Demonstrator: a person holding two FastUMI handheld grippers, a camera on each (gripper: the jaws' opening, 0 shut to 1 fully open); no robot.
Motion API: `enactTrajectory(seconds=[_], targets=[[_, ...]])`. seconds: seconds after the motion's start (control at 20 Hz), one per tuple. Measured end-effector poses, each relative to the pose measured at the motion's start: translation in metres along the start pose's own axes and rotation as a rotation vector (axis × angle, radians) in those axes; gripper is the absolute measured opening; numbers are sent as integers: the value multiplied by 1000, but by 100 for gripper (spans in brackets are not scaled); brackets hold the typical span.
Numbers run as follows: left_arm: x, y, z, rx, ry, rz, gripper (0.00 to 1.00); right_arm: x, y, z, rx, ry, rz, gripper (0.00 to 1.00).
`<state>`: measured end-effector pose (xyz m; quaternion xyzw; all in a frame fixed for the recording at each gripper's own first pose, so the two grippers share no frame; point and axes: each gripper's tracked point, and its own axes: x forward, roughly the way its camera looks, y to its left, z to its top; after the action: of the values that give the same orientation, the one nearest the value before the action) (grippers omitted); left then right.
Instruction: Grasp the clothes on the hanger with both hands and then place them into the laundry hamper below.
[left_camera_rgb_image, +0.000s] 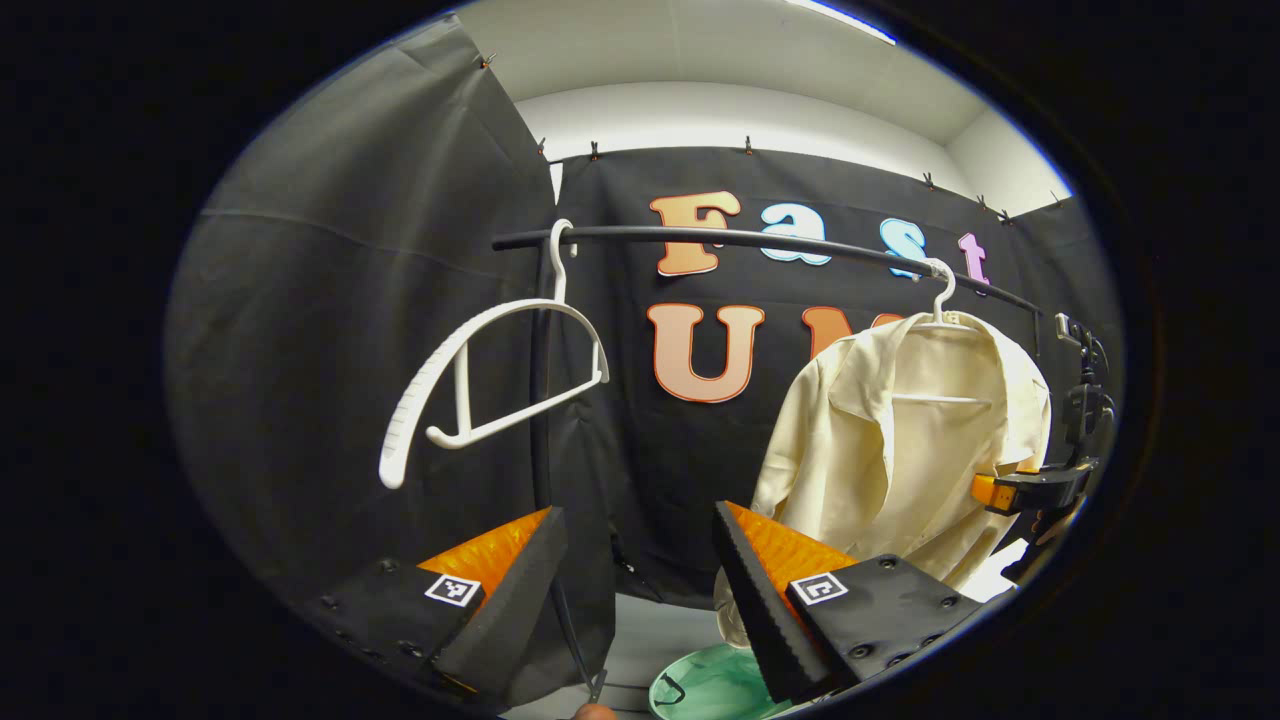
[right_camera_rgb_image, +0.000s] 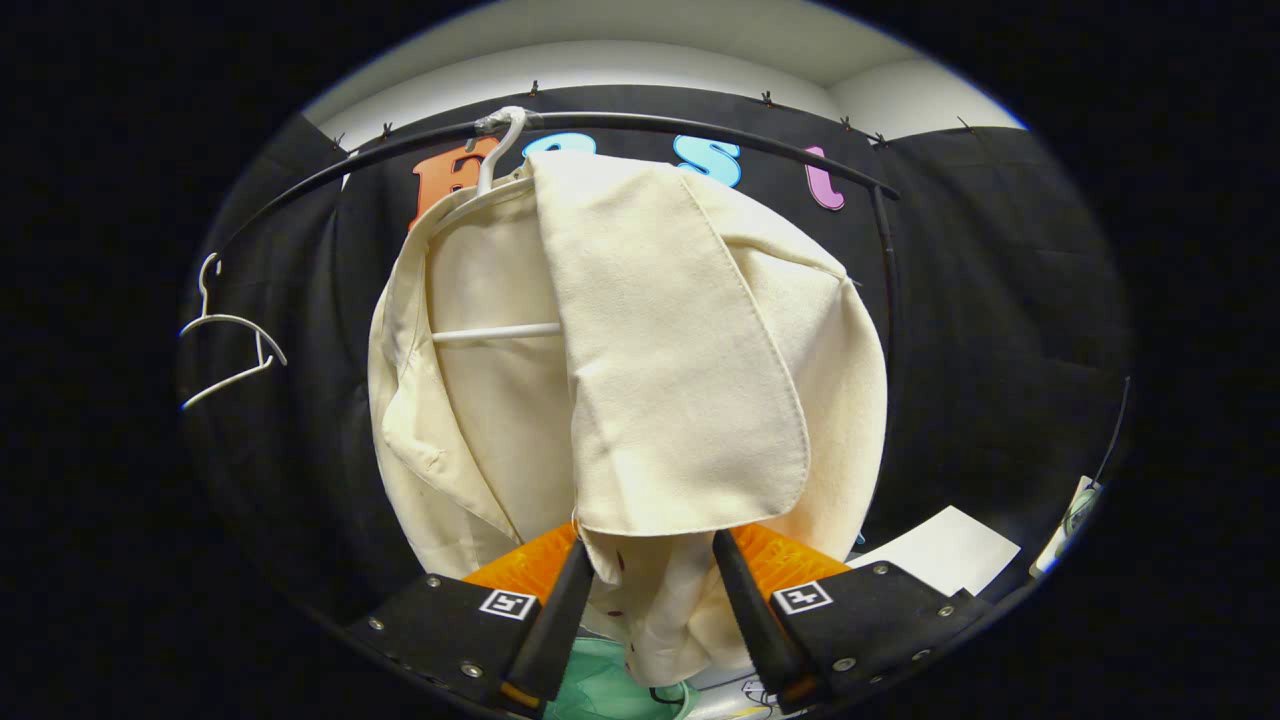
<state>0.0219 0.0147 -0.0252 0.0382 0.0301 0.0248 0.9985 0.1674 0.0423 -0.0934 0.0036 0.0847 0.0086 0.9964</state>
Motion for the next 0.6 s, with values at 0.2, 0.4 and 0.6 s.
enactTrajectory(seconds=[0.2,0.4,0.6], targets=[[8,-15,-2,-1,6,-26,97,4,-5,3,9,-4,0,27],[21,-41,-1,-5,7,-72,97,0,-5,5,17,-5,21,7],[31,-78,-2,-11,6,-141,97,-7,-5,9,0,-10,45,2]])
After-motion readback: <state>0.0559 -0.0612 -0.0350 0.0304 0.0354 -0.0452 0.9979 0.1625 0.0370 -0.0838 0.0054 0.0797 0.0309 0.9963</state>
